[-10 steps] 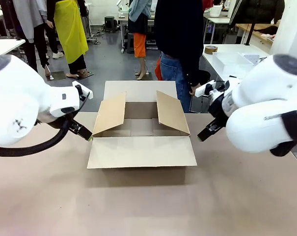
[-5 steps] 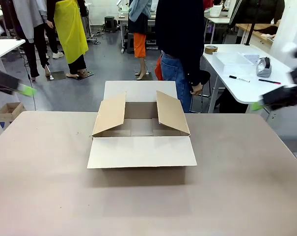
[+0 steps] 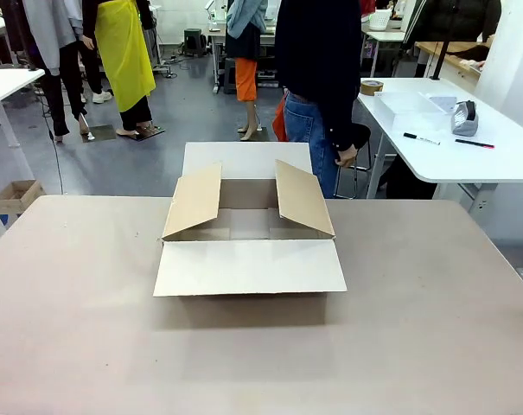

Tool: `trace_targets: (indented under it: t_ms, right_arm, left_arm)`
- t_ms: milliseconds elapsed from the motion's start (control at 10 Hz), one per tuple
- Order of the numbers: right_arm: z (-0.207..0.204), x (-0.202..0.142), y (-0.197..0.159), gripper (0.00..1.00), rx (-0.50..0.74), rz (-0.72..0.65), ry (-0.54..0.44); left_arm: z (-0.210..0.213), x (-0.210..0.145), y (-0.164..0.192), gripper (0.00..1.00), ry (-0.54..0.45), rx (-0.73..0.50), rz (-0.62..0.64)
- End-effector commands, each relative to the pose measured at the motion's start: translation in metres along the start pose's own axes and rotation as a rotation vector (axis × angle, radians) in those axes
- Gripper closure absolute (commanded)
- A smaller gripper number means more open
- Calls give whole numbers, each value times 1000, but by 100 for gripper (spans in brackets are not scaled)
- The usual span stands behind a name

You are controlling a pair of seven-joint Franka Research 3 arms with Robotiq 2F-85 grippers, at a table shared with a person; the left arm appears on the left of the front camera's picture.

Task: Pack the gift set into the box.
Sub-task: Place both hands on the side flaps of the Package Box and spread them outward.

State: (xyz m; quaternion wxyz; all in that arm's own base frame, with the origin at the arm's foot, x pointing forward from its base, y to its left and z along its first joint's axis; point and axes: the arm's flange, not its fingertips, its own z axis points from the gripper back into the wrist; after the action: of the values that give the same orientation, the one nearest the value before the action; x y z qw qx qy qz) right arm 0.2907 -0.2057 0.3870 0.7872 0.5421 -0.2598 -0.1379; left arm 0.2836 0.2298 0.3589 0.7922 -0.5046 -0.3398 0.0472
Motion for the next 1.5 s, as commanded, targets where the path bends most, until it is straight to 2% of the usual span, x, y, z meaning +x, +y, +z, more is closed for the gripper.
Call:
trace_targets:
  t_ms: [0, 100, 500, 600, 700, 800, 900, 1000, 1100, 1200, 1300, 1400]
  right_arm:
    - [-20, 21, -21, 0, 260, -180, -179]
    - [0, 0, 0, 0, 0, 0, 0]
    - [0, 0, 0, 0, 0, 0, 0]
    - [-8, 3, -8, 0, 5, -53, 18]
    - [-25, -4, 17, 0, -92, 28, 15]
    - [-52, -10, 54, 0, -147, 128, 28]
    - [-89, -20, 95, 0, -225, 251, 66]
    - [-144, -37, 137, 0, -277, 395, 151]
    - [-196, -63, 170, 0, -283, 514, 207]
    - [-248, -97, 194, 0, -275, 600, 238]
    - [-281, -129, 206, 0, -284, 692, 217]
    - [-305, -163, 208, 0, -327, 785, 146]
  left_arm:
    - [-39, 1, 17, 0, -17, -58, 146]
    - [0, 0, 0, 0, 0, 0, 0]
    - [0, 0, 0, 0, 0, 0, 0]
    - [-4, 4, 3, 0, 12, 2, 27]
    - [-18, 10, -25, 0, 26, 39, -20]
    - [-40, 21, -60, 0, 79, 45, -102]
    - [-72, 31, -98, 0, 136, 122, -170]
    - [-120, 38, -135, 0, 198, 226, -238]
    - [-165, 36, -165, 0, 276, 250, -289]
    - [-210, 27, -191, 0, 312, 319, -299]
    - [-248, 17, -212, 0, 325, 418, -278]
    - [-277, 9, -231, 0, 298, 490, -243]
